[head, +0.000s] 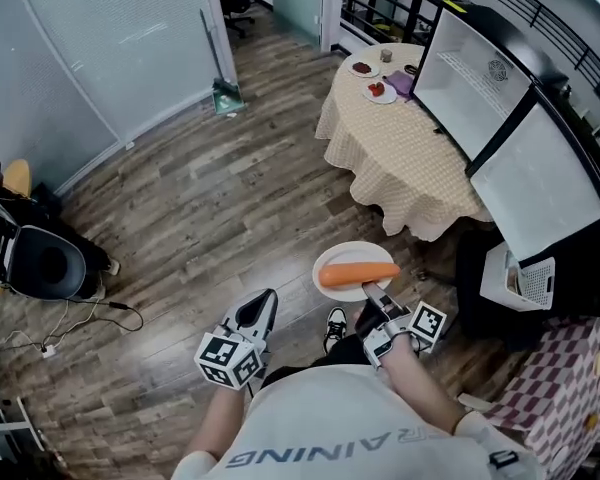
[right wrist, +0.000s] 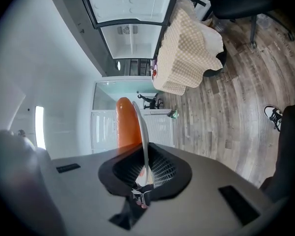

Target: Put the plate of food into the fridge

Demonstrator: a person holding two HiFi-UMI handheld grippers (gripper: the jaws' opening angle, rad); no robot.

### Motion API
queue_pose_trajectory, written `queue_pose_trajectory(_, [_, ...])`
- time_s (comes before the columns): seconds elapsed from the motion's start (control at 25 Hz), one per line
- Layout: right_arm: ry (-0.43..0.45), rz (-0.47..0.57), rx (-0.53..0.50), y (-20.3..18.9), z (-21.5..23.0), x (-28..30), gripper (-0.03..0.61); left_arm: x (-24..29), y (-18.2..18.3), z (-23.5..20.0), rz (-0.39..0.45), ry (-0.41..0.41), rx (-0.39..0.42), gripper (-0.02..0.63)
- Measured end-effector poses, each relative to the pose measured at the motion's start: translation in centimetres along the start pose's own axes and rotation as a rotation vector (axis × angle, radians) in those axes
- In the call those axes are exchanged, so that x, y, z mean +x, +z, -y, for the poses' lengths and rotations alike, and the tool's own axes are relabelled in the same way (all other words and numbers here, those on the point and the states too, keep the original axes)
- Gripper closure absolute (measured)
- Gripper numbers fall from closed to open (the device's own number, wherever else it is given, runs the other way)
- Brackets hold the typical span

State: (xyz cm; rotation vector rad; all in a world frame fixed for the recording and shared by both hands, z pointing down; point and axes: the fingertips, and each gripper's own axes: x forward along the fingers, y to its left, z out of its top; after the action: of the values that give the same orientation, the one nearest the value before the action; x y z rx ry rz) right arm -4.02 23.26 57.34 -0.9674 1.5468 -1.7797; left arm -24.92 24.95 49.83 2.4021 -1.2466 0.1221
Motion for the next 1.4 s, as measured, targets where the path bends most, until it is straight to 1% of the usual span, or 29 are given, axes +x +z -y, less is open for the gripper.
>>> queue_pose_trajectory(0.28, [-0.017,-0.009,0.005,7.1,-0.5,2.8,0.540,8.1,2.8,0.4,-0.003,-0.006,-0.002,0.604])
queue_pose_trajectory(0.52, [-0.015,0.004,0.000,12.3,-0.9,4.3,0.540,13.3,4.4,0.4,0.010,-0.005,-0.001,0.604])
queue_pose_trajectory(0.72, [-0.023,0.031,0.000,15.1,-0.8,5.0,0.540,16.3,5.1,0.5,-0.007,-0.027,0.001,0.604])
queue_pose_trajectory(0.88, [-0.033,0.053,0.012,16.7,-0.6,6.3,0.540,18.8,5.7,-0.3,-0.019,-0.048,-0.002,0.604])
queue_pose_trajectory(1.08, [-0.036,0.091,0.015,18.9,-0.7,8.6,0.540,23.0,6.9,-2.0,-0.030,-0.101,0.006,0.604])
queue_pose_trajectory(1.4, [-0.006,0.210,0.017,22.5,-3.3,14.2,0.540,30.1,11.8,-5.9,-0.043,-0.225,0.061,0.604])
